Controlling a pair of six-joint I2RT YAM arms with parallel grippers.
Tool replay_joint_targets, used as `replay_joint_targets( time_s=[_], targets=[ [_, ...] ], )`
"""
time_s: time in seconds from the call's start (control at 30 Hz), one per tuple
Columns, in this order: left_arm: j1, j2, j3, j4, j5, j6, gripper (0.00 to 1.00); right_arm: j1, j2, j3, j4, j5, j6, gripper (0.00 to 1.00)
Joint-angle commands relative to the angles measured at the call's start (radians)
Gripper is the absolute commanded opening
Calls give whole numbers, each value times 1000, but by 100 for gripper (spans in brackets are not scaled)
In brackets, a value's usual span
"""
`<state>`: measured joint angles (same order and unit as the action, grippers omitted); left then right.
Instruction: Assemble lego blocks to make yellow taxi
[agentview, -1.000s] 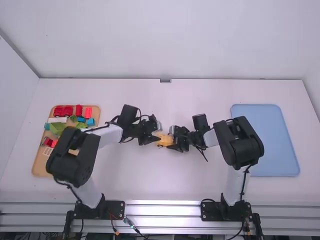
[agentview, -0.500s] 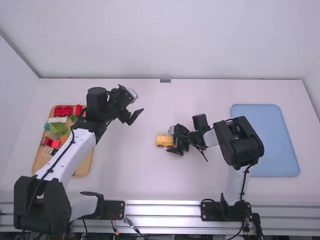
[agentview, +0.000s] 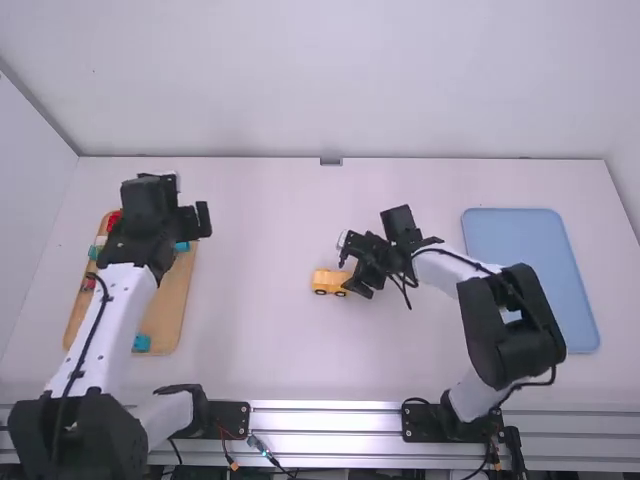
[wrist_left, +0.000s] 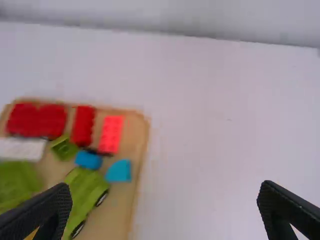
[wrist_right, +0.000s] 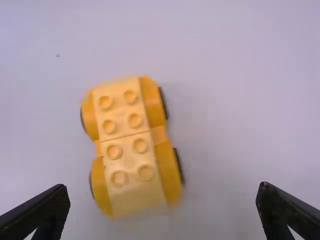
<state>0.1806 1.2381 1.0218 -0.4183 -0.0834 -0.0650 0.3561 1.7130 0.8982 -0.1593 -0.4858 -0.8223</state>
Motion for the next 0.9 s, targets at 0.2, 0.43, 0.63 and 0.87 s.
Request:
replay_joint_targets(
  time_s=[0.2,0.43,0.63,0.87],
  targets=[
    [254,195,351,-406,-64,-128,99,59,-86,21,31,219,11,99],
    [377,498,558,-623,-63,-57,99,83,-84,21,70,251,11,99],
    [410,658,586,-634,-64,40,99,80,-85,21,82,251,11,99],
    [409,696,481,-523,-64,39,85,81,-85,21,108,252,11,99]
  ],
)
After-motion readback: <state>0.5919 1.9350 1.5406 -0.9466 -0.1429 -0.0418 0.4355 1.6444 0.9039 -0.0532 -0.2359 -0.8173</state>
